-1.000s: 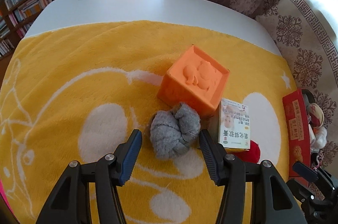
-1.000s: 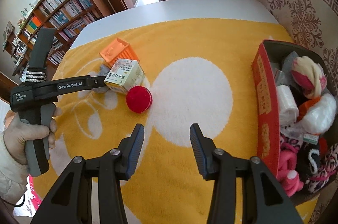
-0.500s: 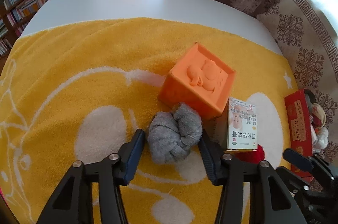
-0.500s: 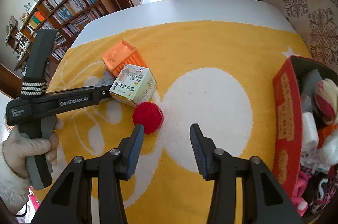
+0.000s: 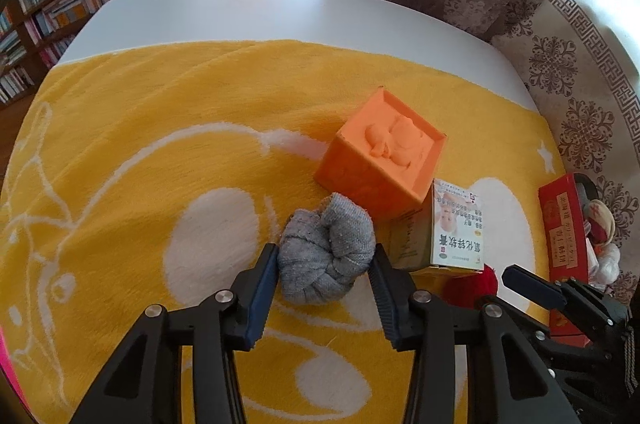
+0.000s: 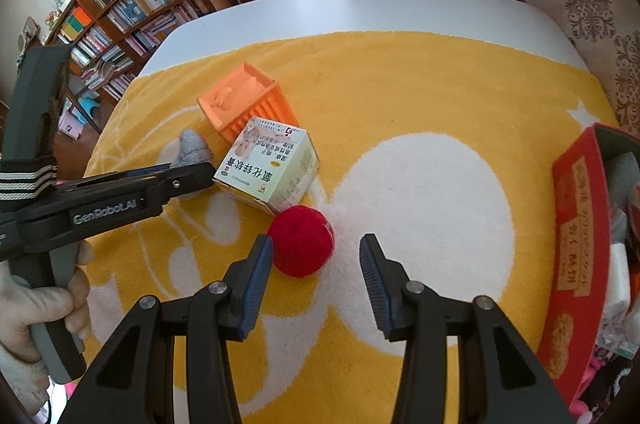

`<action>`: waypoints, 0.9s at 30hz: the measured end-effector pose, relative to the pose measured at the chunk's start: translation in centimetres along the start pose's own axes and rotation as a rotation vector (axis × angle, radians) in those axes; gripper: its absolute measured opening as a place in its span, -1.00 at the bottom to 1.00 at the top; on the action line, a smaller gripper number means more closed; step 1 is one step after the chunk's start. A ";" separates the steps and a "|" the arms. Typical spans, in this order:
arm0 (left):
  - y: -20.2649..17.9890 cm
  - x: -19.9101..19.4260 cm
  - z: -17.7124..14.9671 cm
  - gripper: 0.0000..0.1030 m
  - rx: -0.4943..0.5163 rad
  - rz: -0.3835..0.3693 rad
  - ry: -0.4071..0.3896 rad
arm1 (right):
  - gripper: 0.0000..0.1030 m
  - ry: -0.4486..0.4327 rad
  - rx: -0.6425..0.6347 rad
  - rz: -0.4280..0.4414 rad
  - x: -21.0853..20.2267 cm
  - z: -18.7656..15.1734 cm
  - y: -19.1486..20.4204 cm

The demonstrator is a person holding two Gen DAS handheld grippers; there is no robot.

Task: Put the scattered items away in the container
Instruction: 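Lower the left gripper onto the grey sock and close it, then grasp the red pompom with the right gripper while the left holds the sock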

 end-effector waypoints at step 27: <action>-0.5 -0.5 -0.8 -0.10 -0.014 0.032 -0.016 | -0.23 -0.011 -0.132 -0.036 -0.7 -0.3 2.7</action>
Point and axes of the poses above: each gripper's, at about its wrist camera, not at the fingertips, and x roughly the way its jaws point, y to its left, z to its top, the point moved 7 cm from there along x, roughly the way its jaws point, and after that the axes turned 2 degrees about x, right-handed, at the moved point
